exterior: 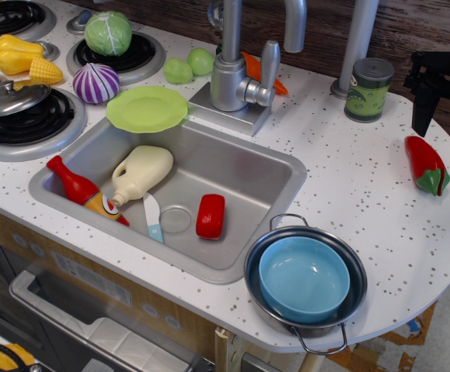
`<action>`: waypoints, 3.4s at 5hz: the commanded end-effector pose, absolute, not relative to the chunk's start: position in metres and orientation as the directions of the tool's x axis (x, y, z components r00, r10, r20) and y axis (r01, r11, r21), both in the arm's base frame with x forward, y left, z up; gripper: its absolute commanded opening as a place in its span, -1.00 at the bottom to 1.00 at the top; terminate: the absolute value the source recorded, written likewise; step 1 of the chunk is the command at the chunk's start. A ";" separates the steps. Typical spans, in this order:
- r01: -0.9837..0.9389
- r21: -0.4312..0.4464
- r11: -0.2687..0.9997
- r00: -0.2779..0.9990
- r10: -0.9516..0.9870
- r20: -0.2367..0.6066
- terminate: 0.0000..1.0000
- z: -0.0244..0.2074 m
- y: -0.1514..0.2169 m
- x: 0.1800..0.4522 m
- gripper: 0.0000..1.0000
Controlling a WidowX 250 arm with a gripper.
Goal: Put sushi on plate
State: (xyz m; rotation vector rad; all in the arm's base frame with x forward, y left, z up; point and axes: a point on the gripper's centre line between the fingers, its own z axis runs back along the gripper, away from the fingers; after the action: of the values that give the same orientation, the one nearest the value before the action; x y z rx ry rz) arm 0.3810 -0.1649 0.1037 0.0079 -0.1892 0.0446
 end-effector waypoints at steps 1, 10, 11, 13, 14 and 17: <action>-0.045 0.004 0.999 0.981 0.044 0.188 -1.00 0.104 -0.165 0.381 1.00; -0.493 0.073 0.867 0.847 0.458 0.270 -1.00 -0.015 0.026 0.316 1.00; -0.503 0.100 0.858 0.838 0.457 0.298 -1.00 -0.029 0.035 0.313 1.00; -0.505 0.043 0.862 0.834 0.475 0.279 -1.00 -0.040 0.044 0.321 1.00; -0.499 0.001 0.867 0.828 0.476 0.296 -1.00 -0.056 0.042 0.328 1.00; -0.456 0.030 0.890 0.866 0.436 0.244 -1.00 -0.017 0.059 0.319 -1.00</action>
State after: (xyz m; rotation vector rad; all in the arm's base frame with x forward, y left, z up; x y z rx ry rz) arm 0.3025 0.0680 -0.0108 0.1128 -0.1329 0.4593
